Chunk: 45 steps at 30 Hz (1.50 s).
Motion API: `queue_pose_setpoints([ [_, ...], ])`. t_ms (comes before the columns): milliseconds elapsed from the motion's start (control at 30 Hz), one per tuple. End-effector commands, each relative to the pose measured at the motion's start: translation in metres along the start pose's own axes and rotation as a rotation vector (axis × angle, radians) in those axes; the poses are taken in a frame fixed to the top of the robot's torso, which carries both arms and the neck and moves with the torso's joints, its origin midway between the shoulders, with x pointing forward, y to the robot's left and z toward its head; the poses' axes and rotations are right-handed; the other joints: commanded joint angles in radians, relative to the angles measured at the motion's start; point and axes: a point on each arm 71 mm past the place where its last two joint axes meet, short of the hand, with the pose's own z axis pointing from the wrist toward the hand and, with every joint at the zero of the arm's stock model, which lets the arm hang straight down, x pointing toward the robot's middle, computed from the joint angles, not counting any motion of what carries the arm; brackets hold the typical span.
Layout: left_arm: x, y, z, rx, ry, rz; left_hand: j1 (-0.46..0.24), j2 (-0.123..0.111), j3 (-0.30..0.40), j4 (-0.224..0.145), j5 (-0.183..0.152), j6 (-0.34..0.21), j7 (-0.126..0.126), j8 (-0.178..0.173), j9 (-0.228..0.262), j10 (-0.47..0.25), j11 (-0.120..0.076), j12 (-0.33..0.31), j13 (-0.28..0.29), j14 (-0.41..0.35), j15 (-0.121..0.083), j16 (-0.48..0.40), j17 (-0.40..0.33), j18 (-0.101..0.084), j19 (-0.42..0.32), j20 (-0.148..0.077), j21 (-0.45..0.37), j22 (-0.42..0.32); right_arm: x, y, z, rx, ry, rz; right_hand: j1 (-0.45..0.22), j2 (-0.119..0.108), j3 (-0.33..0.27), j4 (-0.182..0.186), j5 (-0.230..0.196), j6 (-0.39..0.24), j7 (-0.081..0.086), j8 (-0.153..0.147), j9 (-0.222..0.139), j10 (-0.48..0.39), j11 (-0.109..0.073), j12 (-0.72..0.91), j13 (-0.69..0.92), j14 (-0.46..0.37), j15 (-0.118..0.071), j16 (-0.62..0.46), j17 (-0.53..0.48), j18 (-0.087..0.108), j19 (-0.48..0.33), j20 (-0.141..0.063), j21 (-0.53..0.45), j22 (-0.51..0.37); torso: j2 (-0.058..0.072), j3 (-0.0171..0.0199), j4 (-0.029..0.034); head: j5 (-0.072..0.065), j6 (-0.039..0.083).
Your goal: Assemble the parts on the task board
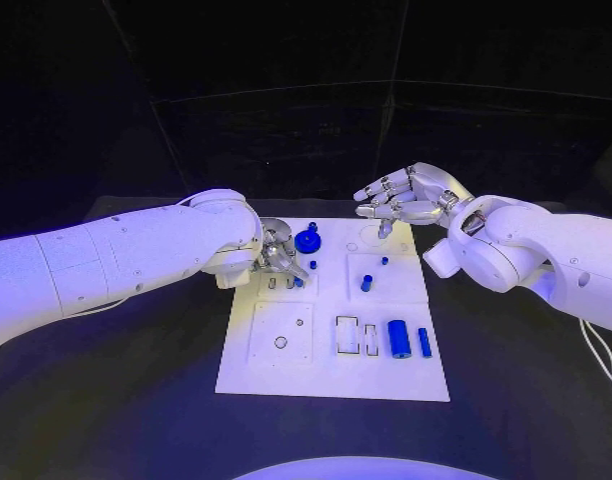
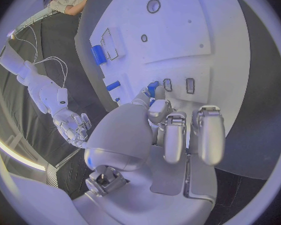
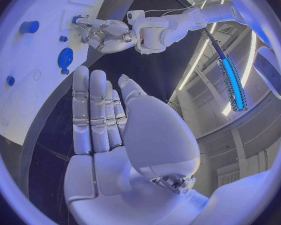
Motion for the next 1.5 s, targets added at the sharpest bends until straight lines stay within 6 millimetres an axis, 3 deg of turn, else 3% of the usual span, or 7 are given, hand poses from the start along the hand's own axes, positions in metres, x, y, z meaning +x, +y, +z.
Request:
queue_pose_setpoints([
  [33, 0.002, 0.002, 0.0, -0.006, 0.006, 0.007, 0.004, -0.017, 0.053, -0.018, 0.012, 0.01, 0.002, -0.02, -0.012, 0.004, 0.001, -0.009, -0.004, 0.106, -0.006, 0.003, 0.263, -0.004, 0.029, -0.005, -0.006, 0.062, 0.0, 0.002, 0.001, -0.012, 0.008, -0.001, -0.002, -0.006, -0.002, 0.004, 0.004, -0.005, 0.0, 0.004, 0.002, -0.007, -0.001, 0.004, -0.001, -0.003, 0.006, -0.007, 0.001, 0.012, 0.003, 0.001, -0.004, -0.001, 0.0, -0.0001, -0.0002, 0.003, 0.0],
  [200, 0.001, 0.003, -0.001, 0.0, 0.002, -0.031, -0.005, -0.06, 0.185, -0.037, 0.066, 0.022, 0.011, -0.053, -0.025, 0.003, 0.011, -0.021, -0.011, 0.106, -0.002, 0.003, 0.263, -0.003, 0.029, -0.005, -0.007, 0.062, 0.0, 0.002, 0.001, -0.013, 0.007, -0.002, -0.003, -0.006, -0.002, 0.004, 0.004, -0.006, 0.001, 0.005, 0.002, -0.008, -0.001, 0.004, -0.002, -0.003, 0.006, -0.007, 0.002, 0.012, 0.003, 0.002, -0.005, -0.002, 0.001, 0.0003, -0.0015, 0.005, 0.001],
  [533, 0.001, 0.008, -0.005, 0.017, -0.013, -0.145, -0.124, -0.176, 0.522, -0.113, 0.102, 0.035, 0.019, -0.057, 0.014, 0.02, 0.01, -0.027, -0.012, 0.106, 0.003, 0.003, 0.263, -0.004, 0.03, 0.005, -0.011, 0.064, 0.0, 0.001, 0.002, -0.013, 0.006, -0.002, -0.004, -0.006, -0.003, 0.005, 0.005, -0.006, 0.001, 0.005, 0.002, -0.008, -0.001, 0.005, -0.002, -0.004, 0.006, -0.007, 0.002, 0.012, 0.003, 0.002, -0.006, -0.002, 0.001, 0.0004, -0.0002, 0.01, 0.003],
  [967, 0.001, 0.013, -0.014, 0.039, -0.064, -0.24, -0.171, -0.21, 0.599, -0.16, 0.149, 0.045, 0.013, -0.039, 0.045, 0.037, 0.008, -0.023, -0.006, 0.106, -0.001, 0.003, 0.263, -0.004, 0.031, 0.001, -0.011, 0.068, -0.002, 0.0, 0.002, -0.012, 0.001, -0.004, -0.007, -0.007, -0.004, 0.007, 0.007, -0.008, 0.001, 0.006, 0.002, -0.01, 0.0, 0.007, -0.003, -0.004, 0.007, -0.007, 0.003, 0.012, 0.003, 0.002, -0.008, -0.004, -0.001, 0.0021, 0.0018, 0.017, 0.003],
  [1067, 0.001, 0.014, -0.016, 0.04, -0.075, -0.25, -0.185, -0.224, 0.607, -0.17, 0.203, 0.05, 0.011, -0.033, 0.055, 0.043, 0.006, -0.024, -0.005, 0.106, -0.002, 0.003, 0.263, -0.004, 0.032, -0.001, -0.011, 0.07, -0.003, -0.001, 0.002, -0.011, -0.001, -0.005, -0.009, -0.007, -0.005, 0.008, 0.007, -0.009, 0.001, 0.006, 0.002, -0.01, 0.0, 0.008, -0.004, -0.004, 0.007, -0.007, 0.004, 0.012, 0.003, 0.003, -0.009, -0.004, -0.001, 0.0027, 0.0034, 0.02, 0.001],
  [1233, 0.002, 0.019, -0.018, 0.035, -0.11, -0.242, -0.202, -0.245, 0.604, -0.186, 0.279, 0.058, 0.006, -0.021, 0.071, 0.057, 0.001, -0.017, 0.004, 0.106, -0.005, 0.003, 0.263, -0.005, 0.033, -0.003, -0.01, 0.072, -0.005, -0.002, 0.001, -0.008, -0.006, -0.006, -0.01, -0.007, -0.005, 0.009, 0.007, -0.009, 0.001, 0.007, 0.002, -0.011, 0.0, 0.009, -0.004, -0.004, 0.007, -0.007, 0.004, 0.012, 0.003, 0.003, -0.01, -0.005, -0.007, 0.0085, 0.0118, 0.019, -0.003],
  [1500, 0.005, 0.025, -0.019, 0.022, -0.164, -0.187, -0.207, -0.257, 0.594, -0.196, 0.291, 0.065, 0.001, -0.013, 0.079, 0.074, -0.003, -0.001, 0.024, 0.106, -0.008, 0.003, 0.263, -0.005, 0.034, -0.005, -0.01, 0.073, -0.008, -0.003, 0.0, -0.005, -0.014, -0.009, -0.011, -0.007, -0.005, 0.01, 0.008, -0.009, 0.001, 0.007, 0.002, -0.011, 0.0, 0.01, -0.004, -0.004, 0.007, -0.007, 0.005, 0.012, 0.004, 0.003, -0.011, -0.005, -0.016, 0.016, 0.0197, 0.018, -0.012],
])
